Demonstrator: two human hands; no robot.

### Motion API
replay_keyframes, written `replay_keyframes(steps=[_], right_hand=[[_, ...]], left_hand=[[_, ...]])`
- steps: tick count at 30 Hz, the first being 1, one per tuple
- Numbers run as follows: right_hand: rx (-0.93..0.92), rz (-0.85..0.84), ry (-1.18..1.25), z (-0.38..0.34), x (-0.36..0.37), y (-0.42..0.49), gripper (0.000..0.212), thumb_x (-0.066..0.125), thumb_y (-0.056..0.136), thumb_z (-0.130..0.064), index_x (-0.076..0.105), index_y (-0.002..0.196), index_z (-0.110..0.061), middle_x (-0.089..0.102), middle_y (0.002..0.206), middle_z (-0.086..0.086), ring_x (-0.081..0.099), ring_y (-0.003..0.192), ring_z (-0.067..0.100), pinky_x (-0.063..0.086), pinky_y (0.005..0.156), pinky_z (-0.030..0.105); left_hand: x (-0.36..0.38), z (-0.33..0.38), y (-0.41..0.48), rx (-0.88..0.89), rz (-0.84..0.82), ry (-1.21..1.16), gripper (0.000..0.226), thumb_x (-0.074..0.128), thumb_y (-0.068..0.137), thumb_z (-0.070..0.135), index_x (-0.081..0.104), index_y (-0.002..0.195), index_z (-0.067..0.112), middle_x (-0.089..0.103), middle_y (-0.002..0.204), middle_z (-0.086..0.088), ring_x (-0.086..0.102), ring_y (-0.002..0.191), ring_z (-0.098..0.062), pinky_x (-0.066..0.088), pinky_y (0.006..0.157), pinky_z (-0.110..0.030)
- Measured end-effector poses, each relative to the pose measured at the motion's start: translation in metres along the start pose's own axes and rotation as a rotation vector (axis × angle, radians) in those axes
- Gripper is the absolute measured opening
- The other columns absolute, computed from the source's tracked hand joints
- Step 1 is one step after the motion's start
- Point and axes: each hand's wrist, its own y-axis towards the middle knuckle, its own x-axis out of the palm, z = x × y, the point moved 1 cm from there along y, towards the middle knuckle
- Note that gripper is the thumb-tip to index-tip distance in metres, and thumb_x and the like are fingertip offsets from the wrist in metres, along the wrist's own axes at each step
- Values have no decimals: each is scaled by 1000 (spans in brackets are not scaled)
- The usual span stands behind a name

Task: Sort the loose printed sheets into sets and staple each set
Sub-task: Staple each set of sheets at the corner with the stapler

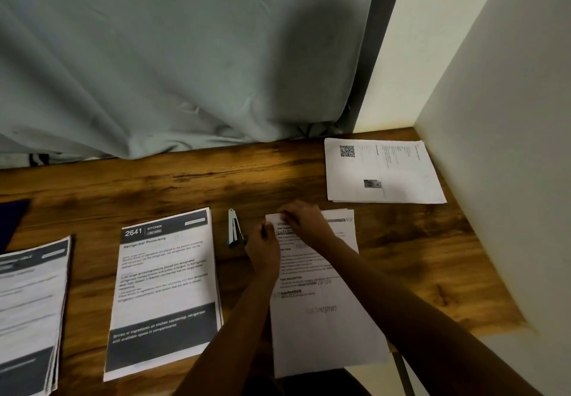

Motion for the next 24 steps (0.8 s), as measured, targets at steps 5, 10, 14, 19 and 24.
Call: replay_keyframes(steps=[5, 10, 14, 19, 24], right_hand=[[79, -152, -265, 30, -29, -8, 20, 41, 98, -27, 57, 108, -21, 58, 115, -1, 44, 117, 17, 26, 105, 42], [282, -109, -166, 77, -53, -23, 14, 44, 98, -27, 57, 101, -23, 64, 105, -3, 58, 101, 17, 44, 94, 38], [675, 43, 477, 87, -47, -48, 11, 48, 98, -24, 55, 95, -15, 62, 100, 1, 61, 100, 26, 51, 85, 35], [662, -76, 761, 72, -46, -79, 18, 51, 96, -23, 59, 109, -13, 67, 109, 4, 66, 93, 19, 55, 74, 30], [585, -13, 876, 61, -49, -82, 22, 51, 96, -22, 58, 115, -11, 68, 112, 7, 68, 97, 24, 56, 82, 43]], left_hand=[[-7, -7, 6, -11, 27, -24, 21, 45, 99, 24, 58, 96, 7, 61, 96, -10, 60, 88, -21, 43, 65, -20], [-12, -5, 8, -52, 42, -22, 15, 45, 99, 23, 54, 92, 13, 58, 86, -2, 56, 74, -11, 39, 56, -16], [-14, -2, 9, -87, 48, -29, 12, 44, 100, 22, 53, 95, 15, 55, 82, 4, 51, 72, -9, 40, 60, -21], [-15, 1, 14, -55, 45, -41, 22, 44, 99, 27, 59, 100, 11, 61, 92, -5, 59, 87, -20, 46, 72, -31], [-20, 29, 11, 37, 71, -70, 28, 41, 101, 27, 60, 106, 9, 61, 94, -5, 54, 82, -13, 42, 72, -26]])
